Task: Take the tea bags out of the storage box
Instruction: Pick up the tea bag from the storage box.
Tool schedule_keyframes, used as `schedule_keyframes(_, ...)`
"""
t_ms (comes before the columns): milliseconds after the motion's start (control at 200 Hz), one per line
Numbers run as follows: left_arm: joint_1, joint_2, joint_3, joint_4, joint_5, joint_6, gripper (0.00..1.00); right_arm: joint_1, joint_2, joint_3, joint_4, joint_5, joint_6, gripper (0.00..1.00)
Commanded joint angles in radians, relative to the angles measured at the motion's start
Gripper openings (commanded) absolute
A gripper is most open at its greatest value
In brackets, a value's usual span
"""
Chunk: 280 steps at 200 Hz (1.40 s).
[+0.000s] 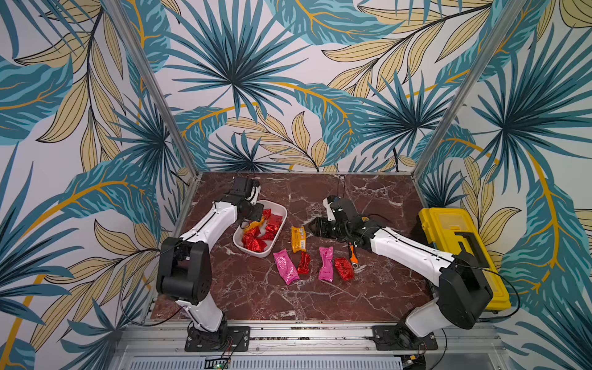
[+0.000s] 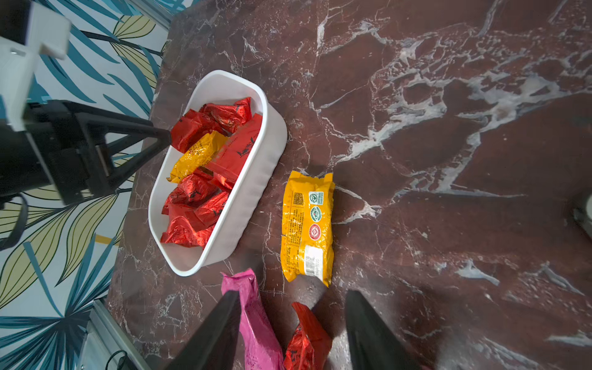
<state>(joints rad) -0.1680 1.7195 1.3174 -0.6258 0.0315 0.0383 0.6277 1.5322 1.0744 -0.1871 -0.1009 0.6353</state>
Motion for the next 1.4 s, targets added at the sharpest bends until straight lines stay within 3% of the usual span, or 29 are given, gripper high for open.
schedule_keyframes(0,0.007,0.043,0.062,-0.056,-0.035,0.061,0.53,-0.002,-0.043,-0.035,-0.006,0.021,0.003,0.57)
schedule_keyframes(195,0.007,0.101,0.099,-0.041,-0.038,0.062,0.44,-0.002,-0.06,-0.045,-0.01,0.028,0.006,0.57)
schedule_keyframes(561,0.008,0.129,0.128,-0.065,-0.052,0.071,0.18,-0.002,-0.099,-0.048,-0.021,0.05,-0.005,0.57)
schedule_keyframes(821,0.007,0.069,0.121,-0.091,-0.067,0.071,0.1,-0.002,-0.124,-0.047,-0.047,0.055,-0.012,0.57)
schedule_keyframes(1177,0.005,-0.112,0.065,-0.117,-0.079,0.061,0.01,-0.002,-0.162,-0.046,-0.071,0.052,-0.027,0.57)
schedule_keyframes(1282,0.006,-0.192,0.056,-0.141,-0.018,0.065,0.0,-0.002,-0.174,-0.041,-0.06,0.025,-0.052,0.57)
schedule_keyframes(1397,0.005,-0.28,0.031,-0.153,0.168,0.059,0.0,-0.001,-0.187,-0.04,0.003,-0.048,-0.1,0.57)
